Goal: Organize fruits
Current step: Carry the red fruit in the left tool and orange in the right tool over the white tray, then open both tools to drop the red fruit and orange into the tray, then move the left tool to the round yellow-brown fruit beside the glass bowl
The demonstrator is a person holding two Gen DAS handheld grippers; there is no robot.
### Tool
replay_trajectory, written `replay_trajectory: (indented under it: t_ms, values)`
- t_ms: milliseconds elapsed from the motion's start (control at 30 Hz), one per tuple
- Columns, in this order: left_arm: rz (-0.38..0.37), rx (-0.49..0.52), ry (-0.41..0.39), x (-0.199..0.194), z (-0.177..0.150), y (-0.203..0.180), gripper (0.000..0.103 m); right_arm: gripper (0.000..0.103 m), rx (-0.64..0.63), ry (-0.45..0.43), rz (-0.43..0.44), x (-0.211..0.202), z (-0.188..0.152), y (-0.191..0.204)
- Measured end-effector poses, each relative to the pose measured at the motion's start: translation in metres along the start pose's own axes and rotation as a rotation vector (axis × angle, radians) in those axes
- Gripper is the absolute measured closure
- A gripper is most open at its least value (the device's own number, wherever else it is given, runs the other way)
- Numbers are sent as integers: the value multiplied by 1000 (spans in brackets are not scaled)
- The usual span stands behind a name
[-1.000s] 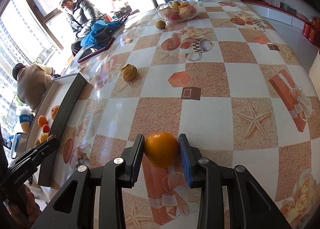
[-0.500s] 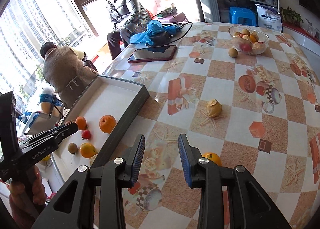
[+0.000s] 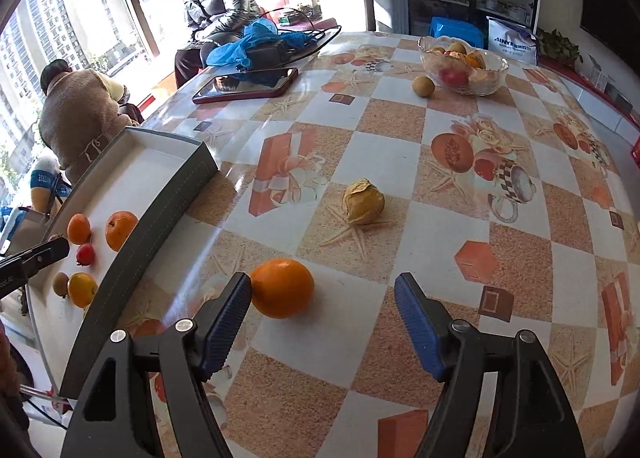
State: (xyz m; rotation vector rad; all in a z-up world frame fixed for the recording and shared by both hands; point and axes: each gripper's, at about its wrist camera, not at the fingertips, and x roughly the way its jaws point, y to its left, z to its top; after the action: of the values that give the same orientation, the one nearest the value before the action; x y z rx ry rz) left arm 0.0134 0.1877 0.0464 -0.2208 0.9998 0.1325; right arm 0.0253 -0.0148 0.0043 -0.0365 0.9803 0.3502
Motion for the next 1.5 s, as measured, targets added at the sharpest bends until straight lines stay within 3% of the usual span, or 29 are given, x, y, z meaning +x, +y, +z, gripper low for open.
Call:
replay_trajectory:
  t_ms: [33, 200, 367, 533, 800, 1000, 1067, 1133, 1167, 1233, 1267, 1300, 1500]
  values:
    - [0, 1, 2, 0, 0, 0, 77, 29, -9, 15, 0, 5, -1, 6]
    - [0, 2, 8, 2, -1, 0, 77, 61, -36, 26, 17, 19, -1, 22]
    - [4, 7, 5, 3, 1, 0, 77, 62, -48, 48, 24, 17, 1, 29]
    - [12, -5, -12, -2, 9, 7, 77, 62, 4, 51, 125, 4, 19, 38]
    - [65, -16, 8, 5, 6, 20, 77, 62, -85, 23, 250, -5, 46, 105]
    - [96, -14, 27, 11, -6, 25, 76, 62, -143, 77, 336, 12, 39, 153]
    - [107, -9, 31, 12, -8, 25, 68, 61, -161, 105, 354, 19, 36, 162]
    - [115, -10, 24, 11, -10, 24, 41, 61, -165, 134, 373, 24, 33, 165]
    - [120, -11, 16, 9, -10, 24, 36, 58, -160, 141, 374, 24, 32, 163]
    - [122, -8, 6, 6, -10, 23, 30, 39, -147, 134, 371, 21, 31, 158]
    - [119, -5, 4, 3, -9, 21, 30, 22, -140, 122, 371, 17, 31, 153]
    - [115, -1, 0, 1, -8, 19, 29, 15, -132, 106, 368, 12, 32, 147]
    - [41, 73, -34, -29, 3, -17, 25, 15, 27, 21, 299, -21, 30, 75]
